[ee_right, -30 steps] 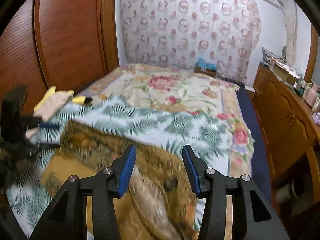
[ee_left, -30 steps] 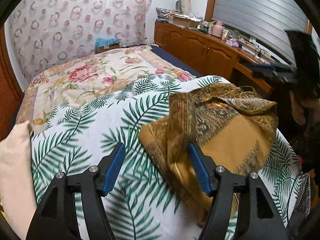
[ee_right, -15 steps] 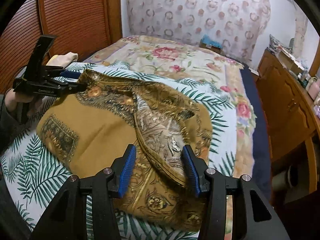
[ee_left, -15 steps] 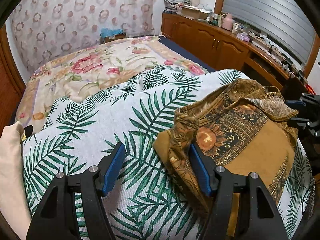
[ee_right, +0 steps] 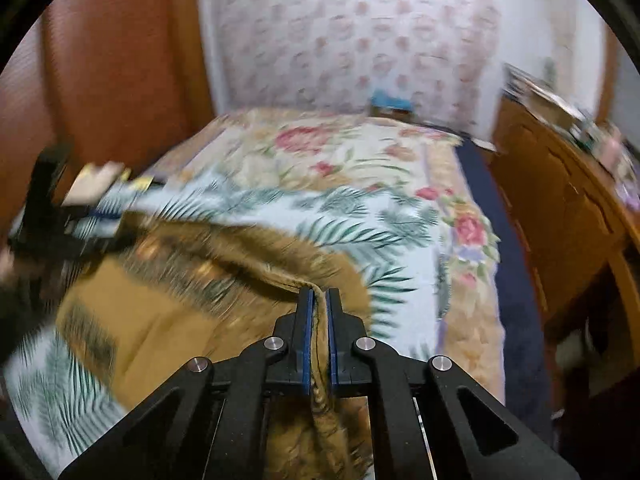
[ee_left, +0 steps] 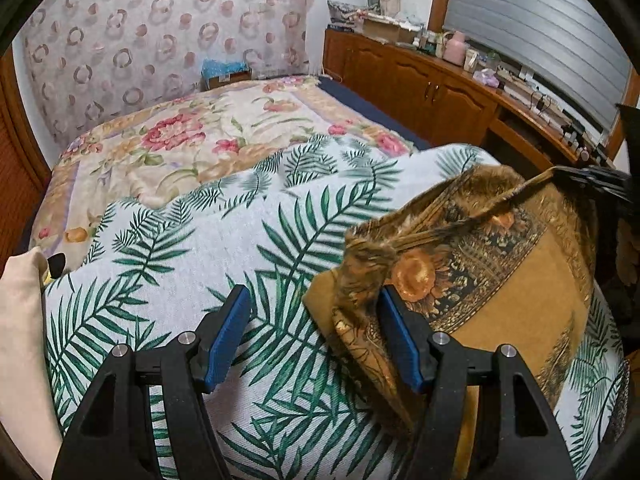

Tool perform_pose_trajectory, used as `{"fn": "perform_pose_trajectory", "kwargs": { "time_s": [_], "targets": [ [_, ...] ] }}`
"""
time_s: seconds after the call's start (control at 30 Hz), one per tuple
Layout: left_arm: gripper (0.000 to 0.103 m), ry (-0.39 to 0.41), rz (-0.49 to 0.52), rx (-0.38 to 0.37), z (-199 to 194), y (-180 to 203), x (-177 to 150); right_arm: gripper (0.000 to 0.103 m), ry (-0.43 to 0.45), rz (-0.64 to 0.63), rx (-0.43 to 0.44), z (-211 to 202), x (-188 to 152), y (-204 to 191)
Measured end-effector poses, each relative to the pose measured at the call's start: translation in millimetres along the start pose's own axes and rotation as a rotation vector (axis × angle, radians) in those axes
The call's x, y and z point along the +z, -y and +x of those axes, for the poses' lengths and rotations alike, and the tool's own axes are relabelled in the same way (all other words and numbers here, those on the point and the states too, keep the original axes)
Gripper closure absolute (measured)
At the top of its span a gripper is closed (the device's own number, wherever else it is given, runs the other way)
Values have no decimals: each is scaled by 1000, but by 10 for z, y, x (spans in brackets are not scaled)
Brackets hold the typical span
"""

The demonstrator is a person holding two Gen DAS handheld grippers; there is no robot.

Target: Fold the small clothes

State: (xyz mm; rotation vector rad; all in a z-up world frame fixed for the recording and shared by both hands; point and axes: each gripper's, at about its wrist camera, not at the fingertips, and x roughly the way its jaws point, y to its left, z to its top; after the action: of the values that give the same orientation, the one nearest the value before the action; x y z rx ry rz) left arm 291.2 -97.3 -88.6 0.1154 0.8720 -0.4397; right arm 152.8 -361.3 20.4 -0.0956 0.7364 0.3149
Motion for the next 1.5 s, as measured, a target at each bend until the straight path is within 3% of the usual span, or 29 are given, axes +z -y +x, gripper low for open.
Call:
{"fn": "perform_pose_trajectory", "kwargs": {
  "time_s": [0.13,0.23,0.3,0.4,0.67,1.0,1.03,1.1,1.13,1.2,1.5],
  "targets": [
    [36,21,-7,-8,-34,-5,28,97,-20,53,-32,23,-27,60],
    [36,4,-9,-8,33,-18,31,74,-36,56,-60,2,-65,9],
    [36,-10,-12,-15,92,-29,48,49,-45,65,-55,26,-49,21],
    [36,-19,-12,-30,151,-26,74,43,-74,85,-32,82,-49,57],
    [48,-40,-16,-82,232,15,76,43,-147,110,37,277,17,207],
    [71,-36,-22,-119,234,60,66,44,-141,96,146,409,32,256],
    [74,-37,-20,-123,239,68,68,47,-141,84,153,410,32,254],
    [89,-49,-29,-160,254,83,78,63,-142,75,168,447,5,239],
    [91,-52,-33,-168,252,90,80,67,-144,70,180,446,-2,244],
    [93,-38,-25,-161,195,127,83,86,-138,58,180,411,-15,221],
    [95,163,-7,-175,-637,253,78,91,66,37,164,-250,29,60]
  ]
}}
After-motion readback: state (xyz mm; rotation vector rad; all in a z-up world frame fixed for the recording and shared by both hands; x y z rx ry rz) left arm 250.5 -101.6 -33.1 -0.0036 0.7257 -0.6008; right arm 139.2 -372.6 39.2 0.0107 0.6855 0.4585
